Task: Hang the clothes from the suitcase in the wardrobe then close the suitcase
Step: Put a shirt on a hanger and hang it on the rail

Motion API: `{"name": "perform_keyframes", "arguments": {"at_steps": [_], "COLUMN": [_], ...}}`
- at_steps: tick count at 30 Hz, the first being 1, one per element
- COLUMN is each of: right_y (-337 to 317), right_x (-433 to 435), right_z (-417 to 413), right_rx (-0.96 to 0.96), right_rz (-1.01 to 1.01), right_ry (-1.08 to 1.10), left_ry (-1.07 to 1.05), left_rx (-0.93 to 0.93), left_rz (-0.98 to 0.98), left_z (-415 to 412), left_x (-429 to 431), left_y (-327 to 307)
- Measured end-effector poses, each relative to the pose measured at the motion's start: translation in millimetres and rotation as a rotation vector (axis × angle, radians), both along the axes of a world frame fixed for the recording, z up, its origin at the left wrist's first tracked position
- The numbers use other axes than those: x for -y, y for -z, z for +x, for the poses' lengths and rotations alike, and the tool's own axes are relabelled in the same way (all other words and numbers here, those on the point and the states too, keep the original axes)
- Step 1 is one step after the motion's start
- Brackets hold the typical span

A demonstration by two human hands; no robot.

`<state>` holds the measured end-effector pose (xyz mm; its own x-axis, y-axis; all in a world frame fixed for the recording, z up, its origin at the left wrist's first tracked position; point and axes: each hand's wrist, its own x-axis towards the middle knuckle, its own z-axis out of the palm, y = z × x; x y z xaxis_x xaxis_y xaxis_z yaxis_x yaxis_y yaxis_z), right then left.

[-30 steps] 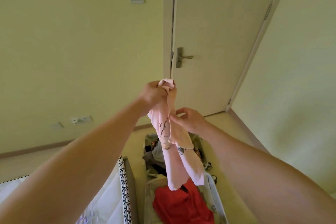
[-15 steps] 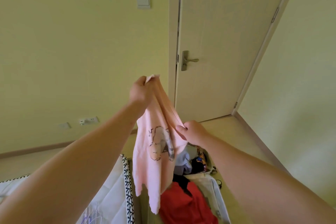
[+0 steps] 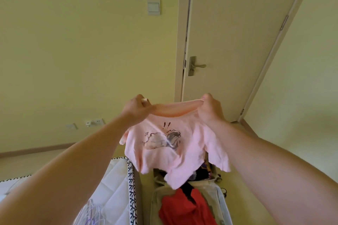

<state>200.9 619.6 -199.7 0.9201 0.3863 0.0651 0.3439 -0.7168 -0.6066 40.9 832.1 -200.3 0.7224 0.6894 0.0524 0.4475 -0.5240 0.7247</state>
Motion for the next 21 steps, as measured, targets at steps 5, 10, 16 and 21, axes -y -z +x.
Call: {"name": "perform_keyframes", "arguments": {"at_steps": [5,10,16,21], "right_y": [-3,5,16,12], "right_x": [2,6,1,-1], "right_z": [-4,-14,-23,-30], "right_rx": [0.034,0.048,0.093,0.317], "right_rz": [-0.123,-0.219,-0.264,-0.166], "right_ry": [-0.055,-0.102,-0.125,-0.075], "left_ry": [0.121,0.251,0.336,0.217], "left_rx": [-0.238,-0.316,-0.478,-0.333], "left_rz": [0.176,0.297,0.474,0.429], "left_z": [-1,-18,-29,-34], "left_x": [5,-8,-11,-10], "left_y": [-2,11,23,30]}}
